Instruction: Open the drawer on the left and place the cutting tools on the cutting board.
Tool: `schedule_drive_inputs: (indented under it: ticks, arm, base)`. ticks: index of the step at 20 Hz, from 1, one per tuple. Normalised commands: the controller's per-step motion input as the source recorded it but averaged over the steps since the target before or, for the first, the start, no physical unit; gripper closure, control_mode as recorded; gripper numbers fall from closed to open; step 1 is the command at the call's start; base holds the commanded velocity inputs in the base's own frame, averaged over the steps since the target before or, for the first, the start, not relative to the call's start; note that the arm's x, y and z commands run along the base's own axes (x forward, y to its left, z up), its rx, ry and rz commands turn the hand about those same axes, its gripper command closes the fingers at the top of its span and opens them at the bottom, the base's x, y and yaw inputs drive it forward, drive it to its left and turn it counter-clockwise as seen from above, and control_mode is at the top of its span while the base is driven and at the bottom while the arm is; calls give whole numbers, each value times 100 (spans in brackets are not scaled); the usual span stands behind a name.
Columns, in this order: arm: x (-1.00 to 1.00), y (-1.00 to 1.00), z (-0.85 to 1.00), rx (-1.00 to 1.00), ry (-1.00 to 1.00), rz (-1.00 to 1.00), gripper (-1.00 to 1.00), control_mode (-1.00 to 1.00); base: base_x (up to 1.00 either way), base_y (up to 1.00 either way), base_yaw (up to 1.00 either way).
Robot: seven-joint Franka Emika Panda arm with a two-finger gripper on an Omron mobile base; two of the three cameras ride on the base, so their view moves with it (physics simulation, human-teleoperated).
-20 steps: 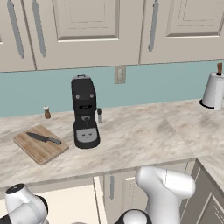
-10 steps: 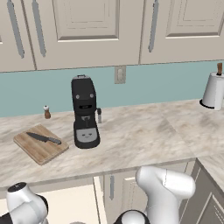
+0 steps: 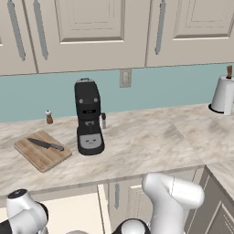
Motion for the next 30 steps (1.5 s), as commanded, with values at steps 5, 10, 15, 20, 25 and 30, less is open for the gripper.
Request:
schedule_drive_inputs:
  ticks: [5,10,15,20,25,30]
  arm:
    - [5,18,-21,0,1,0,-100,-100]
    - [5,16,-25,0,2,0,-100,-100]
    - [3,15,-16,0,0,0,-100,-100]
    - [1,15,-21,0,2,0,-100,-100]
    - [0,13,-18,0,0,0,-100,-100]
    - [0,7,-13,0,0,0,-100,-100]
  base:
    - [0,0,0]
    - [0,0,0]
    - [0,0,0]
    - [0,0,0]
    - [0,0,0]
    - [0,0,0]
